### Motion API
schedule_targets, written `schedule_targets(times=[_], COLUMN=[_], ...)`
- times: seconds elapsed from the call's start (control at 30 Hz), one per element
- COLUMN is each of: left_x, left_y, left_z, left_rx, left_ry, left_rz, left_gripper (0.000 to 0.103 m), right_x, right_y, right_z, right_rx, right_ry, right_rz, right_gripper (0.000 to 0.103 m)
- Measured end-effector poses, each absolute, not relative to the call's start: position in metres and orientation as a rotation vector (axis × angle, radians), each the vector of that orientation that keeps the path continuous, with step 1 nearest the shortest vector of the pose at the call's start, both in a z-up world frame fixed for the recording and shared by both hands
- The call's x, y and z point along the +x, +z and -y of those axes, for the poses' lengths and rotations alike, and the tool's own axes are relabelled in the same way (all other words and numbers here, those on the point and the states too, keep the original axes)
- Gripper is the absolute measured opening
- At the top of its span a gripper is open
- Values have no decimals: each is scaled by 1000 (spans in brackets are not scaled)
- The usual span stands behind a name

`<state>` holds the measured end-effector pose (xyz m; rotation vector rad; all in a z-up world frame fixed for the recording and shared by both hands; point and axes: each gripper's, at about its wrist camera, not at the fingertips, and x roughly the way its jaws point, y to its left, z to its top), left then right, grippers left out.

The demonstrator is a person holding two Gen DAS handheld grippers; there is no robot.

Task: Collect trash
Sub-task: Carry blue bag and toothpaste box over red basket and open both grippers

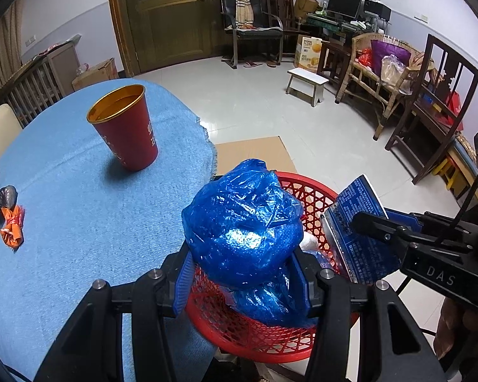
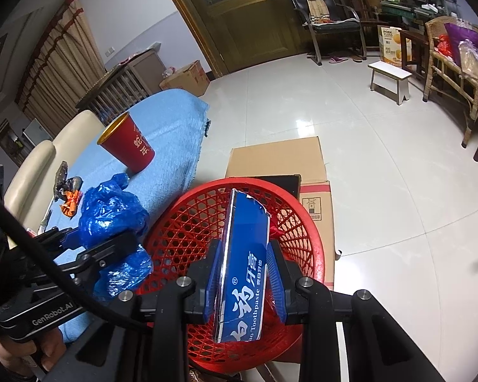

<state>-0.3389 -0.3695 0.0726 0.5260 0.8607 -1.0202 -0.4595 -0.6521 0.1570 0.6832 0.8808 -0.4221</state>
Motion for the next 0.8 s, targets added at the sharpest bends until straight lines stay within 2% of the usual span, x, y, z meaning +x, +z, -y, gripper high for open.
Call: schedule_targets(times=[0.2, 0.3, 0.33, 0.37, 0.43, 0.8], left_x=[-338, -334, -332, -331, -330, -307], left_y=[70, 68, 67, 65, 61, 83], left_z=[371, 369, 368, 369, 369, 335], left_rx=[525, 493, 480, 479, 489, 397], left_ry=[-1020, -1042, -1052, -1048, -1038, -1022], left_rz=[-864, -896, -909, -923, -933, -915], left_gripper=[54, 57, 60, 68, 73, 74], right_x=[-458, -457, -457, -458, -460, -454], right_y=[153, 149, 148, 146, 148, 180], right_z=[652, 655, 656, 657, 659, 654], right_rx=[684, 689, 694, 706, 719, 657], right_ry=[-432, -460, -468, -478, -488, -513], right_rz=[-898, -920, -925, -928, -919, -859], right_gripper=[31, 38, 57, 78, 79, 79])
